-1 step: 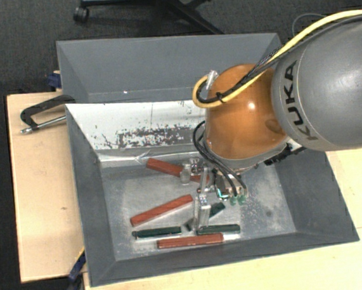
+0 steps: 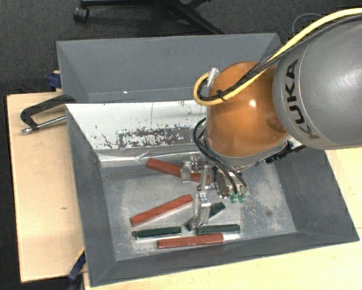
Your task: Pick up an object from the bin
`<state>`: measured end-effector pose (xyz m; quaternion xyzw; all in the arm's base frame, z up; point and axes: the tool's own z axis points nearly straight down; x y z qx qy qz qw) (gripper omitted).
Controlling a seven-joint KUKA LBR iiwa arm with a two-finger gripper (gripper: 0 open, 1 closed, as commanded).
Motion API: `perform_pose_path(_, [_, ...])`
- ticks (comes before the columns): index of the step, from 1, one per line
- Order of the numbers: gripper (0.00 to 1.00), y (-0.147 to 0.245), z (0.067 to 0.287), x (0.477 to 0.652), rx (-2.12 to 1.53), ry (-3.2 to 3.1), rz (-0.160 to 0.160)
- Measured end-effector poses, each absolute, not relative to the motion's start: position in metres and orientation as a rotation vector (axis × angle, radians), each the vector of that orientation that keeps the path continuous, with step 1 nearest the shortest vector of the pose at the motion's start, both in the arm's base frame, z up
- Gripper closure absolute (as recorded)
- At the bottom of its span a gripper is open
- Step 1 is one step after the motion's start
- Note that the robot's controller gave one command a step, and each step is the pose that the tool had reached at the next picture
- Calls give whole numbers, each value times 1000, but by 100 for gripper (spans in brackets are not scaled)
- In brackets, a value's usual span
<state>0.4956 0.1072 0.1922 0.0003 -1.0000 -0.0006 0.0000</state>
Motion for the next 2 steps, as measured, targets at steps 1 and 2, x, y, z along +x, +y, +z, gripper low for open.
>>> perform_pose_path(1, [0, 136, 87, 518, 342, -3125, -1])
perform_pose_path(2, [0, 140, 97, 517, 366, -3121, -3])
